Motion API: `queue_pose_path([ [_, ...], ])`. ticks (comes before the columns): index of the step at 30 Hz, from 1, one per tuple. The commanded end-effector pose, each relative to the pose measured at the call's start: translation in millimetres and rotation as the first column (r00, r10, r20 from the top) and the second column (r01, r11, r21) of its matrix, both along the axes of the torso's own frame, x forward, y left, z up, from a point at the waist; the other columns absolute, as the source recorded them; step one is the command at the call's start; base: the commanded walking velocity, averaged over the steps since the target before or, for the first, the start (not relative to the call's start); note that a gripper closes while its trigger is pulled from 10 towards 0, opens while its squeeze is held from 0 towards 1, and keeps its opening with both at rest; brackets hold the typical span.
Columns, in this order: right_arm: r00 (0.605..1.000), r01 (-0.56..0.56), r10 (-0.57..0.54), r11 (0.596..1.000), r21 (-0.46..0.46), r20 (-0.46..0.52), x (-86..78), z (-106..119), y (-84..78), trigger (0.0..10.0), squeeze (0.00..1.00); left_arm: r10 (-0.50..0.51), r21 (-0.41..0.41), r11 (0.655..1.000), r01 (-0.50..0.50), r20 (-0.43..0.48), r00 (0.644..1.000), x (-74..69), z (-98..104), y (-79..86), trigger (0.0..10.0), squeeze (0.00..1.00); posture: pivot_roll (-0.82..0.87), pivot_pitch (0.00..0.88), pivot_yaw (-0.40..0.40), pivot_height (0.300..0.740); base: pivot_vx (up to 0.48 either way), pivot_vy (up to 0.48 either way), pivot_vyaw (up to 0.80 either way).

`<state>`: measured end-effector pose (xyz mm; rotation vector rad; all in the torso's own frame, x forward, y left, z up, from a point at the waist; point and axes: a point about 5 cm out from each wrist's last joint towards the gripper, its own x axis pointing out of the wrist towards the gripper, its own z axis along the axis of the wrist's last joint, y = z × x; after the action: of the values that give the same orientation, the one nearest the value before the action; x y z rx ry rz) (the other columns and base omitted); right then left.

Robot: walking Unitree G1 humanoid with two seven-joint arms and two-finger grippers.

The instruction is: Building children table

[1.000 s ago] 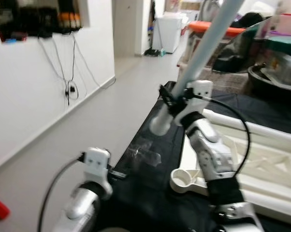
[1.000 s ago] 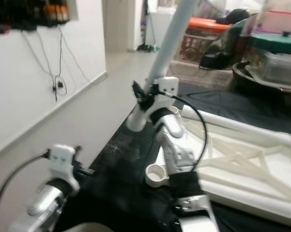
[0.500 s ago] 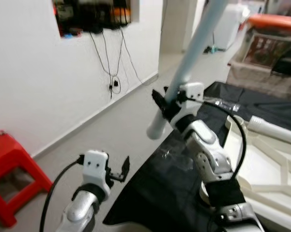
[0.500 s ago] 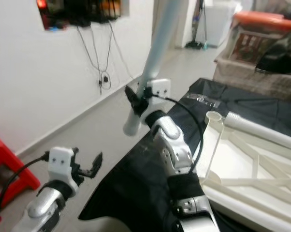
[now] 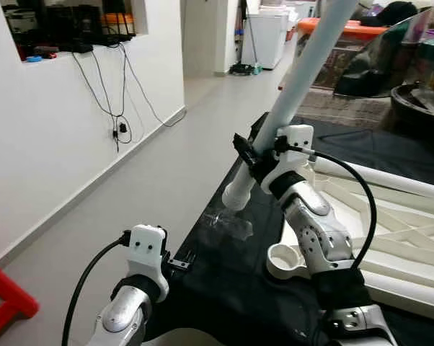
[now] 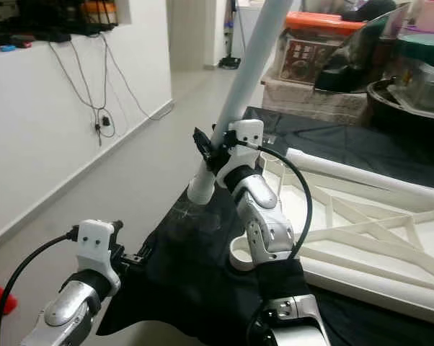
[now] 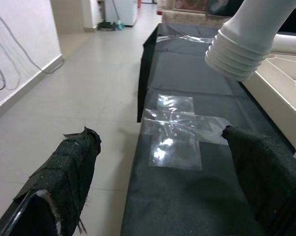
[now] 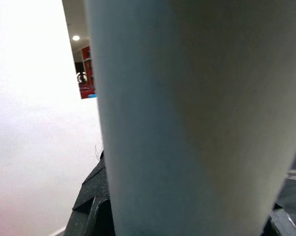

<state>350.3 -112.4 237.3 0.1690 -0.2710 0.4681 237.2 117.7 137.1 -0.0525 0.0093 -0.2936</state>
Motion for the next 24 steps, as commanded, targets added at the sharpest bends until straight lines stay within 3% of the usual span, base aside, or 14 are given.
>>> queue_pose_path([
  [1, 1.000, 0.000, 0.000, 1.000, -0.006, 0.021, -2.6, 3.6, -1.6, 10.0, 0.00, 0.003, 0.011, 1.000, -0.003, -0.019, 1.000, -1.1, -5.0, 1.9, 10.0, 0.00, 0.13, 0.000, -0.051, 0.740, 0.000, 0.000, -0.79],
  [4, 1.000, 0.013, -0.013, 1.000, -0.008, 0.023, -2.3, 3.7, -3.9, 10.0, 0.00, 0.002, 0.011, 1.000, -0.002, -0.019, 1.000, -1.6, -5.1, 2.1, 10.0, 0.00, 0.13, 0.000, -0.052, 0.740, 0.000, 0.000, -0.79],
  [8, 0.987, 0.163, -0.162, 0.985, -0.063, 0.013, 2.3, -3.8, -19.3, 10.0, 0.00, -0.012, 0.019, 1.000, 0.012, -0.016, 1.000, -5.6, -6.4, 0.7, 10.0, 0.00, 0.13, 0.000, -0.053, 0.740, 0.000, 0.000, -0.79],
  [18, 0.992, 0.128, -0.129, 0.990, -0.055, -0.008, -5.7, -12.7, -11.6, 10.0, 0.00, -0.013, 0.030, 0.999, 0.013, -0.014, 1.000, -6.1, -7.1, -0.4, 10.0, 0.00, 0.13, 0.000, -0.052, 0.740, 0.000, 0.000, -0.80],
  [24, 0.994, 0.107, -0.107, 0.994, -0.036, 0.016, -4.0, -5.9, -14.2, 10.0, 0.00, -0.011, 0.029, 1.000, 0.011, -0.018, 1.000, -7.1, -8.0, 0.5, 10.0, 0.00, 0.13, 0.000, -0.049, 0.740, 0.000, 0.000, -0.80],
])
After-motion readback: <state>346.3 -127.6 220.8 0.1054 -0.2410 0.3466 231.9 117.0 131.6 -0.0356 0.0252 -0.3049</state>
